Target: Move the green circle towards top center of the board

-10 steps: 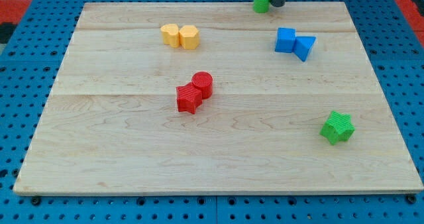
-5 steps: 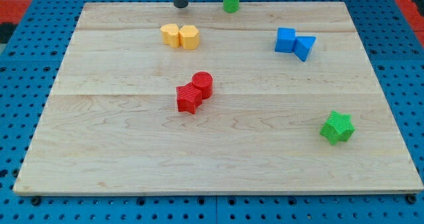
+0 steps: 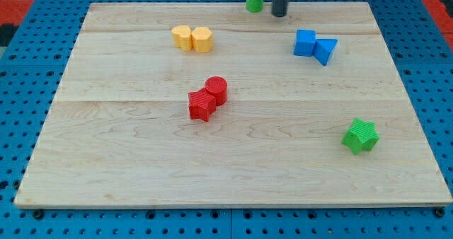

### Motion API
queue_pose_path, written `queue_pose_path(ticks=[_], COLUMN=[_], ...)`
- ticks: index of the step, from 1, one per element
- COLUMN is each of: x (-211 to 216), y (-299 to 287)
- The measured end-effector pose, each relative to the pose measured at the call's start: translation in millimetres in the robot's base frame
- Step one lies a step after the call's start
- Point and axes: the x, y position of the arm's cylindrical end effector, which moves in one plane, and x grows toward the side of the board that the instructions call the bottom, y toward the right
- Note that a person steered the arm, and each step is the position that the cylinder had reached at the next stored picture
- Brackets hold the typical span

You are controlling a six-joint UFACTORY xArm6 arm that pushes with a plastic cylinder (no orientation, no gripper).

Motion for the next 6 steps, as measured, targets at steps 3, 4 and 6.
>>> queue_pose_path(ticks=[3,4,6], x=[-13,-18,-23], y=[25,24,24])
